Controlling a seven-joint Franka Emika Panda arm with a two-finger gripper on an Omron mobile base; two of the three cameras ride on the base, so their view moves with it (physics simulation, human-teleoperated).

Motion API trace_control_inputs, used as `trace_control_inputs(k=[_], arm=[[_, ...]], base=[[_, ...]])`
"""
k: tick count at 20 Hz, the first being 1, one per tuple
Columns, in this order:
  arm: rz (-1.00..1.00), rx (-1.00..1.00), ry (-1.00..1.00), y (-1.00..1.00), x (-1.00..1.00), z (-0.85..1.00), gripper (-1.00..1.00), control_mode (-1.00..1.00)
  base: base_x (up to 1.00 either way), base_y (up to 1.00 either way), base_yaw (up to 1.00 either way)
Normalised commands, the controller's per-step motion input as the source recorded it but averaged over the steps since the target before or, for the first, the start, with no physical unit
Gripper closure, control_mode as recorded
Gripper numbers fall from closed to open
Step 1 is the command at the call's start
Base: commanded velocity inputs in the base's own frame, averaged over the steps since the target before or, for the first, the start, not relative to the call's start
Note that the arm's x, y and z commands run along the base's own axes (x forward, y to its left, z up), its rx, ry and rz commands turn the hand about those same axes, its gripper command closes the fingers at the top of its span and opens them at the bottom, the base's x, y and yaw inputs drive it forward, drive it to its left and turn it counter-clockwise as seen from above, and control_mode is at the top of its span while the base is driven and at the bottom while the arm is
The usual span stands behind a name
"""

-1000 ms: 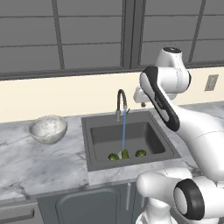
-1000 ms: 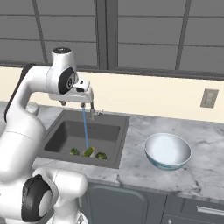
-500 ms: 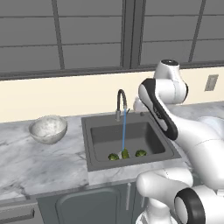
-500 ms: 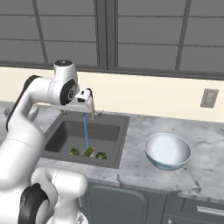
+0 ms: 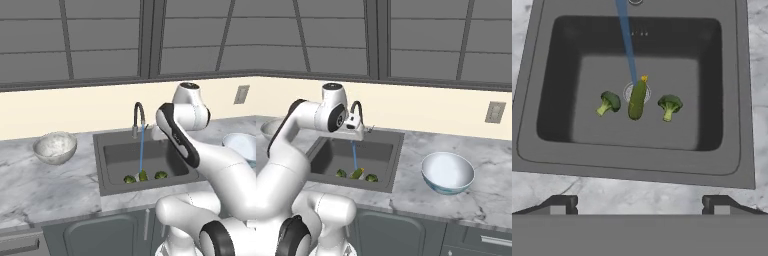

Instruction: Pick the broccolis from the sink and place them in one bowl. Place the cucumber in the other bowl. Then turn off the sink faucet.

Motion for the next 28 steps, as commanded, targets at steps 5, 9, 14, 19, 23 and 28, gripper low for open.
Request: trace_control_inputs(k=[5, 9, 14, 19, 23, 28], arm=[[0.0, 0.0, 0.11, 0.0, 0.0, -0.41, -1.0, -1.0], [0.0, 0.0, 0.1, 0.0, 0.0, -0.44, -1.0, -1.0], [0.0, 0.0, 0.06, 0.0, 0.0, -0.39, -1.0, -1.0], [0.0, 0.0, 0.04, 0.0, 0.0, -0.33, -1.0, -1.0], [0.0, 0.0, 0.0, 0.0, 0.0, -0.36, -1.0, -1.0], [0.0, 0.0, 0.0, 0.0, 0.02, -0.25, -1.0, -1.0]], base=[[0.0, 0.0, 0.0], [0.0, 0.0, 0.0], [0.0, 0.0, 0.0], [0.0, 0.0, 0.0], [0.0, 0.0, 0.0], [0.0, 0.0, 0.0]])
